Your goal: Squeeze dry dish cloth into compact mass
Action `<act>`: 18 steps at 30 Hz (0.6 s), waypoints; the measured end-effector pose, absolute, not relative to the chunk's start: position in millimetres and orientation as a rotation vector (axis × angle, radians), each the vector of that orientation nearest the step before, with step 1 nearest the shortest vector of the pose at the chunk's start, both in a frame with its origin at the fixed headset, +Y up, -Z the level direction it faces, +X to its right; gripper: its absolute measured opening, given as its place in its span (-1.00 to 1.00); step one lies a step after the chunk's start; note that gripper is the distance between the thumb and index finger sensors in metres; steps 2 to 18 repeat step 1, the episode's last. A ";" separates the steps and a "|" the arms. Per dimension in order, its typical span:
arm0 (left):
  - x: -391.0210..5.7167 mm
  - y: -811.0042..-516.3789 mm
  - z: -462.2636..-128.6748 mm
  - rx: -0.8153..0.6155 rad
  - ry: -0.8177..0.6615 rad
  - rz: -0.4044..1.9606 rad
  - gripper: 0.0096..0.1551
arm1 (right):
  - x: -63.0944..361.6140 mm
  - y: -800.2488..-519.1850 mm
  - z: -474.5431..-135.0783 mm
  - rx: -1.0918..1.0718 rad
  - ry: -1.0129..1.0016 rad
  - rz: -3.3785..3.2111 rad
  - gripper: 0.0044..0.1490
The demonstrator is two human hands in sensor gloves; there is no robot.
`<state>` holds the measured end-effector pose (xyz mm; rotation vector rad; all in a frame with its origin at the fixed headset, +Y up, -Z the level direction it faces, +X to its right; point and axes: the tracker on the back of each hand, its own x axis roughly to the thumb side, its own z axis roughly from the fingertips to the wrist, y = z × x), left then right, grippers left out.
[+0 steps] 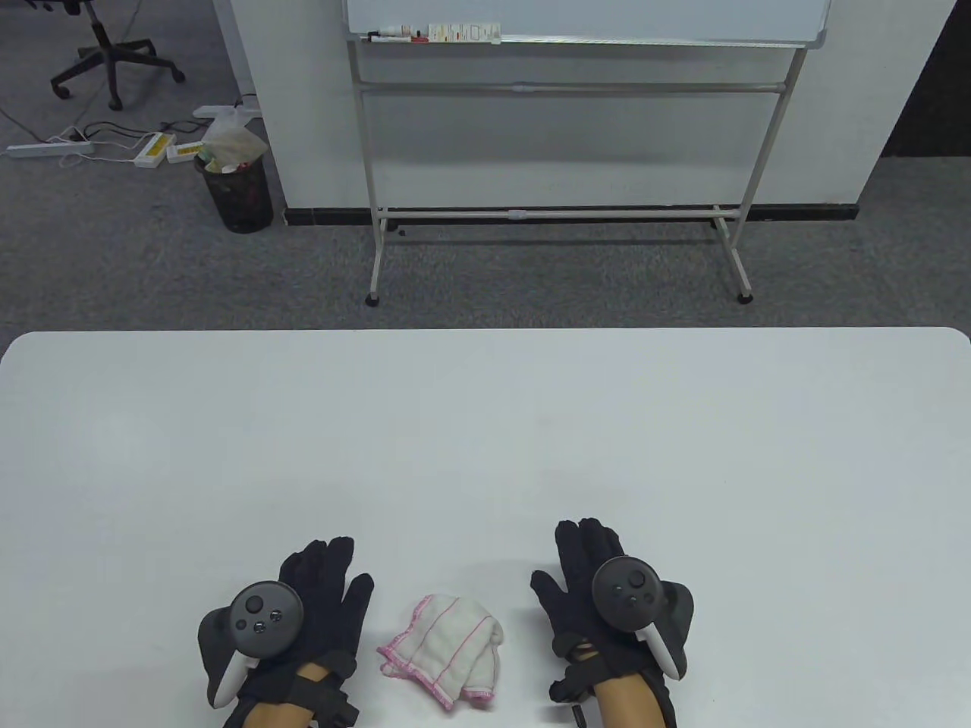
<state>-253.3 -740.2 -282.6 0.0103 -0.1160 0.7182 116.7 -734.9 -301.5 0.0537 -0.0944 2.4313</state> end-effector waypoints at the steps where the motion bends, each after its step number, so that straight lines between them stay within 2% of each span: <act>1: -252.7 -740.4 -282.7 0.009 -0.118 0.718 -0.12 | 116.3 -734.6 -301.3 0.060 -0.096 2.432 -0.02; 18: -252.7 -740.4 -282.7 0.009 -0.118 0.718 -0.12 | 116.3 -734.6 -301.3 0.060 -0.096 2.432 -0.02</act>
